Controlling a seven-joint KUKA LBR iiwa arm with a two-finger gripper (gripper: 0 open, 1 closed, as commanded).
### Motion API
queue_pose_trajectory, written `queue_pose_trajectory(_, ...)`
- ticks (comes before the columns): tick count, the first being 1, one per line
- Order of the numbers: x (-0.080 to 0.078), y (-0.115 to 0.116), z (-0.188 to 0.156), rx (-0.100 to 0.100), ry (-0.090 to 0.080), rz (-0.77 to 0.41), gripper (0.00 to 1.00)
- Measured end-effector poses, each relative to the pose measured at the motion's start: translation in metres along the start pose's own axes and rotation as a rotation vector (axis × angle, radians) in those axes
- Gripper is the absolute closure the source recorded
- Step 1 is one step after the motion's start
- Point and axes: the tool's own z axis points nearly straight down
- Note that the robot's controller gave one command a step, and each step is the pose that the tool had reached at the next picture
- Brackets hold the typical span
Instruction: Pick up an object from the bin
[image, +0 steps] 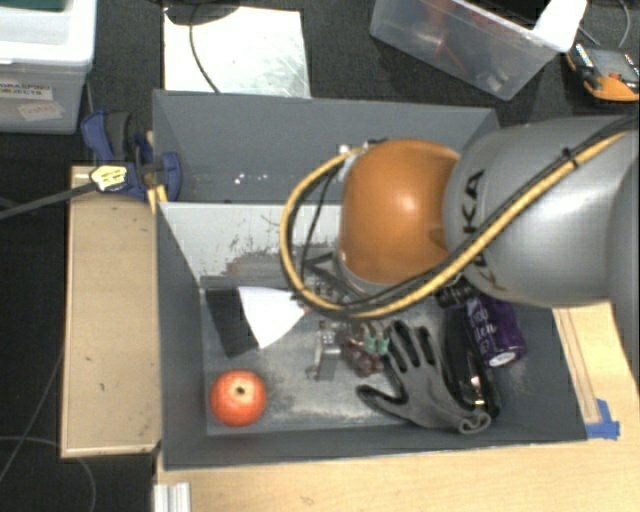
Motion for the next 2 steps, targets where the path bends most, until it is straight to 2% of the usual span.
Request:
queue_pose_trajectory(1,0.0,0.0,0.0,0.0,0.0,0.0,0.0)
queue_pose_trajectory(2,-0.067,-0.042,-0.052,-0.001,-0.008,0.03,0.0)
